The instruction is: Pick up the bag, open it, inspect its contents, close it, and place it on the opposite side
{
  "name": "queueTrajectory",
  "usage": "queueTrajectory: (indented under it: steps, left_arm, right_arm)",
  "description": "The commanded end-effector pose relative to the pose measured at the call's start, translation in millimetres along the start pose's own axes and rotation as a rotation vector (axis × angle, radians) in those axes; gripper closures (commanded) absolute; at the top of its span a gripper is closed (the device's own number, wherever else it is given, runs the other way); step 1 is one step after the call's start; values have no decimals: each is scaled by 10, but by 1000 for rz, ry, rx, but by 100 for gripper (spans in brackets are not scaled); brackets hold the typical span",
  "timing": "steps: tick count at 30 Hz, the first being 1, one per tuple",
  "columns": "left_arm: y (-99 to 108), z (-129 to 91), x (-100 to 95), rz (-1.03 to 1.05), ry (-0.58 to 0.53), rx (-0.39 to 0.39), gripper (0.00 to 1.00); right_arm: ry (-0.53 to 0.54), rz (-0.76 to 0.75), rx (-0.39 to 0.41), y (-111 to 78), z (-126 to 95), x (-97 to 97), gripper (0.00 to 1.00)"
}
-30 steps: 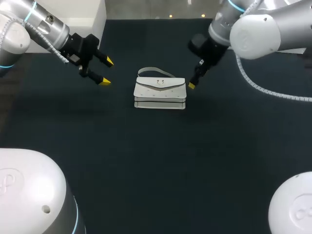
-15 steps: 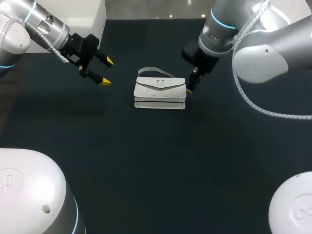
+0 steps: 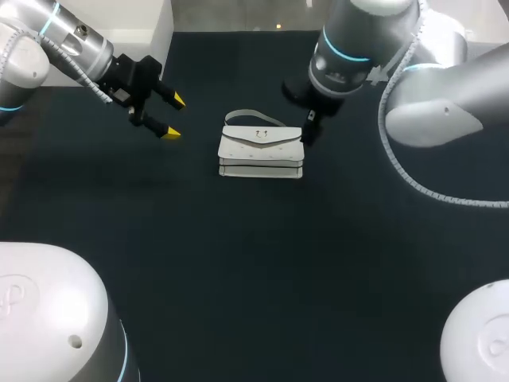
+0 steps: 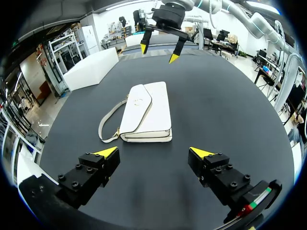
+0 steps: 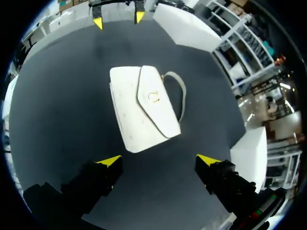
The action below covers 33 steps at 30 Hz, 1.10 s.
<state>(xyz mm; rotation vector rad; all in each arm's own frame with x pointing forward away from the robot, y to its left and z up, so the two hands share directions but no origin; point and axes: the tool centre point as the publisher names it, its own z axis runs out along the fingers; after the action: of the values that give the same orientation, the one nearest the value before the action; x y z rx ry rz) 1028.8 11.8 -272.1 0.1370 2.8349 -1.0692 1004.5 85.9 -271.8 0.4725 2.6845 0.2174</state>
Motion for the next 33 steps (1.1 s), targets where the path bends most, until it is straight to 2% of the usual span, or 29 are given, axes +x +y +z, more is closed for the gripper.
queueTrajectory:
  steps: [1, 4, 13, 21, 27, 32, 33]
  left_arm:
    - [7, 6, -1, 2, -1, 3, 0]
    - [-14, 6, -18, 21, -6, 7, 0]
    - [-220, 92, -128, 207, -98, -13, 0]
    - [-306, 133, -141, 300, -175, 9, 0]
    - [-347, 213, -172, 336, -236, 30, 0]
    - [-425, 253, -228, 378, -312, 112, 0]
    - [-456, 254, -229, 392, -314, 106, 0]
  right_arm:
    - [-265, -380, 37, 72, 26, 88, 0]
    - [-308, -420, 71, 98, 84, 116, 0]
    - [-441, -457, 77, 159, 217, 234, 0]
    - [-527, -407, 29, 152, 223, 256, 0]
    - [-542, -368, -5, 157, 283, 378, 0]
    - [-530, -349, -23, 155, 321, 418, 0]
    - [-530, -349, -23, 155, 321, 418, 0]
